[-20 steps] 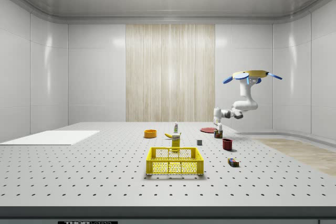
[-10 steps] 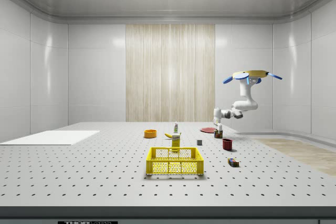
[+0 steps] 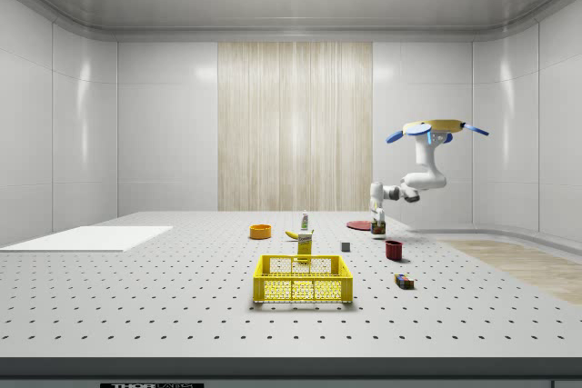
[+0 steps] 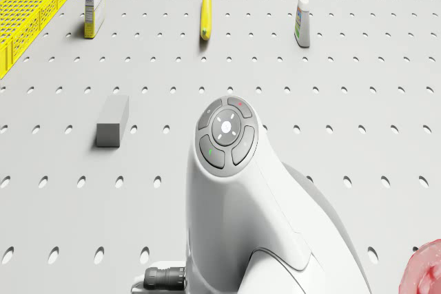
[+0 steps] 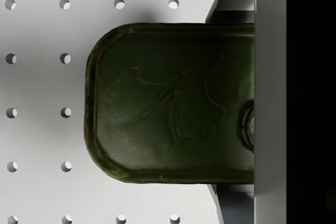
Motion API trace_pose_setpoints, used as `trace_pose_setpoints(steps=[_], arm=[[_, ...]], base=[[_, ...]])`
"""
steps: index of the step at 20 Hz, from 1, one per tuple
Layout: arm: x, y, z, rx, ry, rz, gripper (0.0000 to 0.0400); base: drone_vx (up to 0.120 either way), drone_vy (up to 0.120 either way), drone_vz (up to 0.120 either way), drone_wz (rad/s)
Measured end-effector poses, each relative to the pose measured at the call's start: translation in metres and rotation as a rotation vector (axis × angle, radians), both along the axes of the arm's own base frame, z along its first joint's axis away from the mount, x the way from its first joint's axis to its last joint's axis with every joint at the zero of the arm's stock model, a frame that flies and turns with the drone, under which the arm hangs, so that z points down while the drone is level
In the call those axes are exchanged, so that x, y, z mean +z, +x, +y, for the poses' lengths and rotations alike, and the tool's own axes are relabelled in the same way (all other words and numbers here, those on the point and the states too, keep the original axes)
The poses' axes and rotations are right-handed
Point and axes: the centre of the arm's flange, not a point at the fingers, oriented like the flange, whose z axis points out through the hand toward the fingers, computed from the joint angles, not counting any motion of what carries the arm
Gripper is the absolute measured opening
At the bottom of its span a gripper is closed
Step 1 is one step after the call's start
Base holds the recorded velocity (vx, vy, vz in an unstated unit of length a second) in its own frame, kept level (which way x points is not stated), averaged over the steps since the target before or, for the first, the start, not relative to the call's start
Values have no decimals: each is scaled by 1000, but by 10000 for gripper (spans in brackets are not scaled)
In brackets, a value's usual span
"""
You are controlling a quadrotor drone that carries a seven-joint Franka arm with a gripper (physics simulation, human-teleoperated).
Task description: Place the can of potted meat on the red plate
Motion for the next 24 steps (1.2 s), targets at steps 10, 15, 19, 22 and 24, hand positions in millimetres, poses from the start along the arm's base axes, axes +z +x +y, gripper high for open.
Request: trace_pose_setpoints(steps=[10,15,19,22,24], arm=[[-12,0,0,-4,0,0,287],[-13,0,0,-4,0,0,287],[-13,0,0,-5,0,0,287],[-13,0,0,-5,0,0,287],[-13,0,0,-5,0,0,287]], base=[[-116,-120,0,0],[-40,-120,0,0],[0,-120,0,0],[120,-120,0,0],[60,-120,0,0]])
